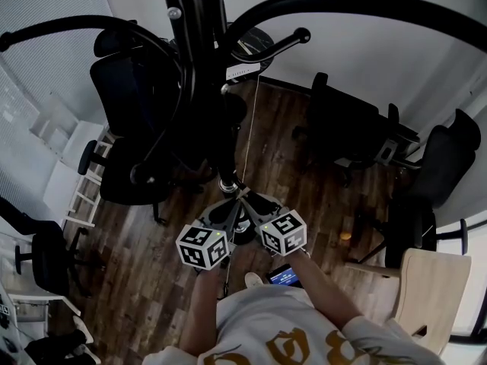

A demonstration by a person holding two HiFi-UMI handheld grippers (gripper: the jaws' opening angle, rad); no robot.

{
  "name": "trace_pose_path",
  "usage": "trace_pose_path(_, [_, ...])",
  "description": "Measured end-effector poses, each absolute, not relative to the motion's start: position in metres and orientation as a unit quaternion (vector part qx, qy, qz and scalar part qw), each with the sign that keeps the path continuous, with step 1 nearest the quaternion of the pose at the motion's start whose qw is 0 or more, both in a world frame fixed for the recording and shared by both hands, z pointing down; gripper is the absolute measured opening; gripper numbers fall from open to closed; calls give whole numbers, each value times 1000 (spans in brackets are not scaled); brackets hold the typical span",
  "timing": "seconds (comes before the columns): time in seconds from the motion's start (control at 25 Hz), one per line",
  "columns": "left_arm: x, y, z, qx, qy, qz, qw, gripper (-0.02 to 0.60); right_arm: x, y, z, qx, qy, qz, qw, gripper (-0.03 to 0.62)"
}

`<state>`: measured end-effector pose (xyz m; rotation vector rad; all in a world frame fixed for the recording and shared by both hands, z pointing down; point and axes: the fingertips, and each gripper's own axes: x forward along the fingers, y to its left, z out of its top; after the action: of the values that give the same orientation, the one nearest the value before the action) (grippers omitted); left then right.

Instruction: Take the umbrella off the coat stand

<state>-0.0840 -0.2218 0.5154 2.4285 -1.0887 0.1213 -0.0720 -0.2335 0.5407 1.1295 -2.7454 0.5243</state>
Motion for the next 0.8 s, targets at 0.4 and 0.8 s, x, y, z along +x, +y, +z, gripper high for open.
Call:
trace_pose_path(0.4, [-80, -221, 514, 886, -387, 26, 256, 23, -61, -231, 539, 389, -894, 219, 37, 12])
trace_pose_path(0.8, [-66, -222, 498, 889, -366, -25, 275, 23, -34, -236, 525, 397, -870, 288, -48, 12])
